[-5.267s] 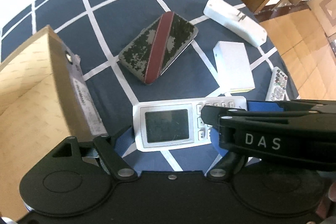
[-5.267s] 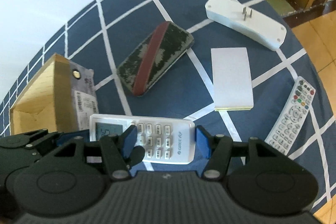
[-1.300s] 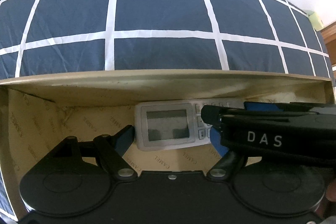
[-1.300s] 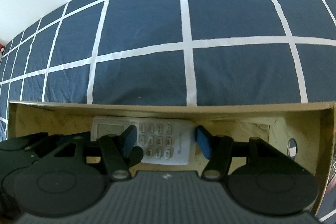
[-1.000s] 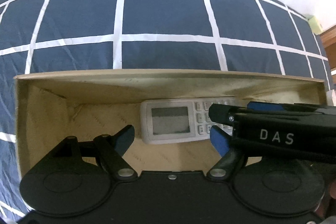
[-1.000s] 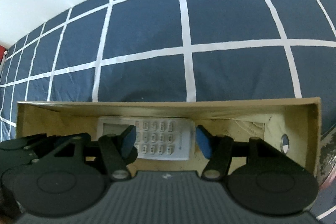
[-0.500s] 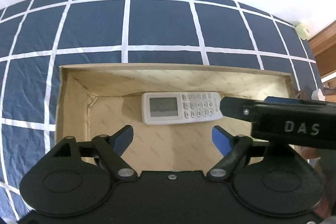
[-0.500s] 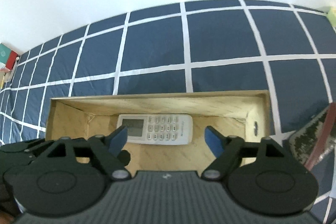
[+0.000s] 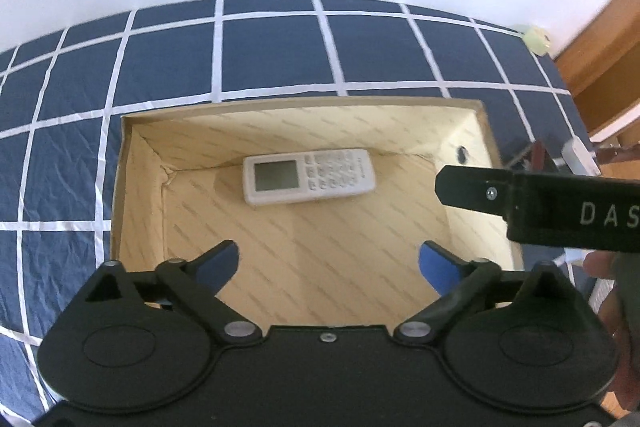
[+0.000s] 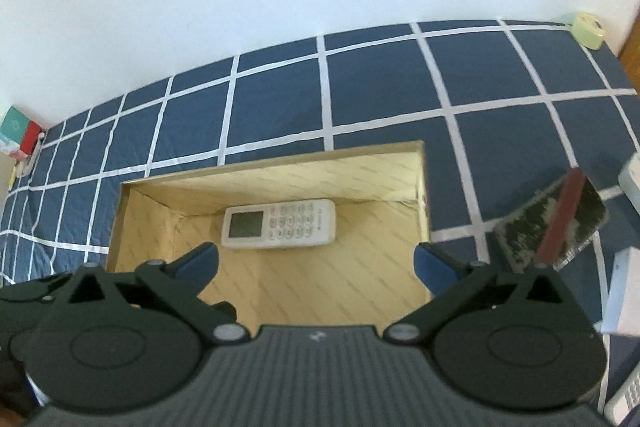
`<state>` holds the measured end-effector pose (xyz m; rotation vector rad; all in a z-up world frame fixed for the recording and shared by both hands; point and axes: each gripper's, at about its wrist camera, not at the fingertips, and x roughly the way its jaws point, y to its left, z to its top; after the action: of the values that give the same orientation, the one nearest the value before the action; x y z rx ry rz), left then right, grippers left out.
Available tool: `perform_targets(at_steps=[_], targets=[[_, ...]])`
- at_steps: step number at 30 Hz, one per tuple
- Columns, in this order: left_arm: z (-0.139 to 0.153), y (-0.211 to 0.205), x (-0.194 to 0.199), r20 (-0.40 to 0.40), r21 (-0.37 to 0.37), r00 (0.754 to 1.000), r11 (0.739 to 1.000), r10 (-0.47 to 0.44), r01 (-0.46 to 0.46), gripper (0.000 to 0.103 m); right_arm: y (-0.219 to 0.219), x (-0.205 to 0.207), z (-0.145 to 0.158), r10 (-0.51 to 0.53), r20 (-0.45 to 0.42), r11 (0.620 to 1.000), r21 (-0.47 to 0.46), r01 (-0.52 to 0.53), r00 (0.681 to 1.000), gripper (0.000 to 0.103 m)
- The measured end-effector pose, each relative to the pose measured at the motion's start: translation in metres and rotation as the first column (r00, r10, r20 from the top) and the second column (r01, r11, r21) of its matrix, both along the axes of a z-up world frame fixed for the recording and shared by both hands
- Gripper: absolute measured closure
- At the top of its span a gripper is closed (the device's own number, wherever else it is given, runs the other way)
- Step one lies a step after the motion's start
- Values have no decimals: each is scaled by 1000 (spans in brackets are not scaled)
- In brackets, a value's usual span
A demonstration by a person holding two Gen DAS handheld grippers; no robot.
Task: Organize objects
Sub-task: 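Move the right gripper to the second white LCD remote on the bed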
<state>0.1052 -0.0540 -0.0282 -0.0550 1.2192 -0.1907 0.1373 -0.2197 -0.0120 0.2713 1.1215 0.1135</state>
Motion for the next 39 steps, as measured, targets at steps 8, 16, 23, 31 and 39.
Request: perform_targets(at_steps=[8, 16, 23, 31, 39], targets=[[20, -25, -35, 41, 24, 997, 998, -60, 60, 0, -26, -46, 20, -69, 39, 998, 5, 69, 997, 0], [26, -54, -67, 50, 15, 993, 994, -111, 110, 0, -58, -92, 28, -138, 53, 990, -8, 139, 989, 0], [27, -90, -90, 45, 9, 984, 985, -172, 172, 0, -91, -128, 31, -200, 47, 979, -16, 201, 979, 0], [24, -138, -111, 41, 2, 972, 973, -230, 230, 0, -134, -157, 31, -248, 38, 968, -23, 249, 968, 0], [10, -189, -126, 8, 12, 975, 975, -221, 221, 0, -185, -173, 23, -232, 14, 973, -19, 232, 973, 0]])
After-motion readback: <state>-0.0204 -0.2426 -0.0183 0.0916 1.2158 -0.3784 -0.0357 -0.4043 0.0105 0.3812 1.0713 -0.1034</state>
